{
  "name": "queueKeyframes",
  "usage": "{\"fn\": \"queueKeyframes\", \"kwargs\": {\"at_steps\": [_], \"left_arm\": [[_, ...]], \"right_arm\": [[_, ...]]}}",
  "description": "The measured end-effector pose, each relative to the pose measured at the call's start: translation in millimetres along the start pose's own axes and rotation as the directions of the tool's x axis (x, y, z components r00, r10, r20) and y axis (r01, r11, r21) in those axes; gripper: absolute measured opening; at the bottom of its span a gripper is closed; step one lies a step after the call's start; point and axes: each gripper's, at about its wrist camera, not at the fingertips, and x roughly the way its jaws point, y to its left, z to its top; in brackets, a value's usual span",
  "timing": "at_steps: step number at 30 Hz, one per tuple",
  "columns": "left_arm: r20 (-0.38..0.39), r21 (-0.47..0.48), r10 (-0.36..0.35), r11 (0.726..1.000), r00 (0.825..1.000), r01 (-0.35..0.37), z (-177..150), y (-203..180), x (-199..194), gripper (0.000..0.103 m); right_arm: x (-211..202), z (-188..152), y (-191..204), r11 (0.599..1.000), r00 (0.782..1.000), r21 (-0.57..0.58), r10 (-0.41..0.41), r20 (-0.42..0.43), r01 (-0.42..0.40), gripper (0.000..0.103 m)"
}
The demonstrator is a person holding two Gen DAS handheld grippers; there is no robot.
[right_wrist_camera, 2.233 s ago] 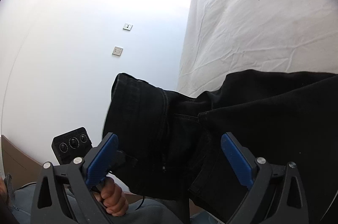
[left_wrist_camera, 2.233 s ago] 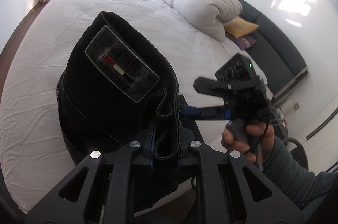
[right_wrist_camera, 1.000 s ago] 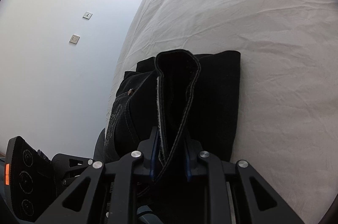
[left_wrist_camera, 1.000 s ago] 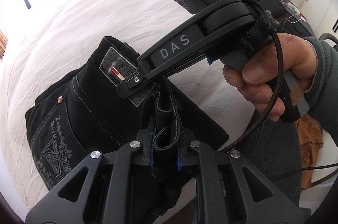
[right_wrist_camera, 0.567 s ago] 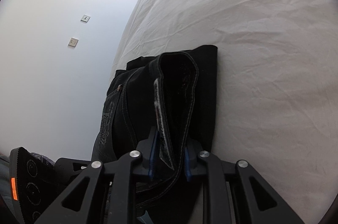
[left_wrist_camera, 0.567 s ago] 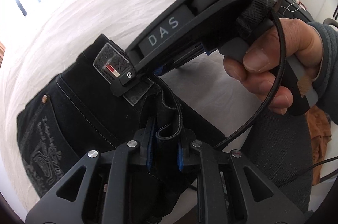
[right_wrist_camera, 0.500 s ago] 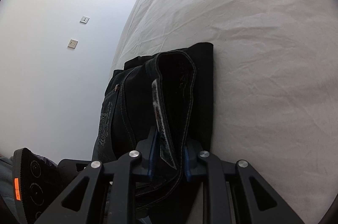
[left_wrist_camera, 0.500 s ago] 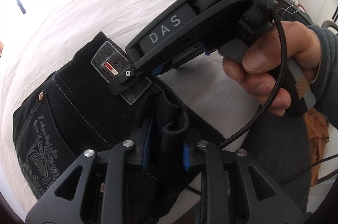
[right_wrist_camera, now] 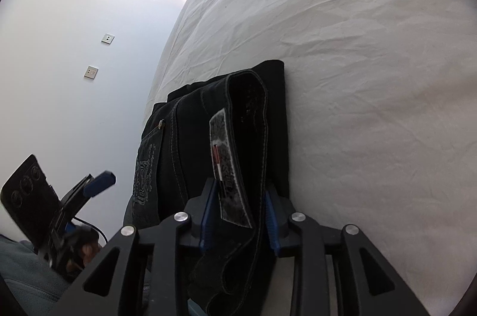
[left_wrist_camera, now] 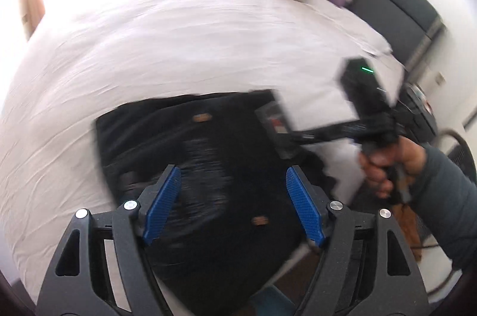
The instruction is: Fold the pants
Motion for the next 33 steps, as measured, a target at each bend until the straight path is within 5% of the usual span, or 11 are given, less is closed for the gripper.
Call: {"fn": "queueKeyframes", "kwargs": {"at_steps": [6, 16, 20, 21, 25, 27, 29, 31, 32, 33], "left_arm": [[0.033, -0.08, 0.048, 0.996, 0.998, -0.045, -1.7, 56.0, -2.1, 0.072], [0.101, -0.088, 0.033, 0.996, 0.994, -0.024, 16.0, 69.5, 13.9, 0.072], [0.115, -0.061, 0.054, 0.997, 0.992, -0.047, 22.4, 69.7, 22.2, 0.072], [0.115, -0.065, 0.051, 0.997, 0.992, -0.044, 23.6, 71.4, 24.0, 0.072], [0.11, -0.073, 0.053, 0.996, 0.993, -0.045, 24.0, 74.0, 31.7, 0.072], [0.108, -0.08, 0.049, 0.996, 0.993, -0.04, 20.6, 73.4, 31.6, 0.072], [0.111, -0.08, 0.047, 0.996, 0.993, -0.038, 18.2, 72.5, 32.7, 0.072], [0.108, -0.077, 0.045, 0.996, 0.993, -0.037, 18.6, 72.5, 34.8, 0.072], [0.11, -0.079, 0.047, 0.996, 0.993, -0.038, 18.6, 73.5, 35.0, 0.072], [0.114, -0.085, 0.049, 0.996, 0.992, -0.039, 19.3, 75.0, 34.7, 0.072]], "right_arm": [[-6.4, -15.4, 9.0, 0.993, 0.993, -0.027, -0.118, 0.014, 0.119, 0.032], [-22.7, -37.0, 29.8, 0.939, 0.942, -0.087, -0.335, -0.02, 0.332, 0.039], [-30.4, -33.1, 45.2, 0.874, 0.878, -0.089, -0.478, 0.008, 0.477, 0.05], [-33.8, -31.2, 53.0, 0.877, 0.883, -0.098, -0.468, 0.04, 0.47, 0.05], [-28.5, -24.9, 86.8, 0.963, 0.975, -0.161, -0.202, 0.095, 0.215, 0.05], [-6.8, -26.2, 91.4, 0.97, 0.99, -0.197, -0.136, 0.038, 0.141, 0.049], [19.3, -29.6, 73.1, 0.97, 0.98, -0.163, -0.192, -0.05, 0.181, 0.049], [23.4, -34.3, 50.3, 0.969, 0.971, -0.095, -0.232, -0.056, 0.227, 0.022], [18.3, -36.0, 43.6, 0.969, 0.97, -0.068, -0.24, -0.047, 0.237, 0.0], [13.7, -38.3, 40.2, 0.973, 0.973, -0.05, -0.228, -0.046, 0.226, 0.0]]}}
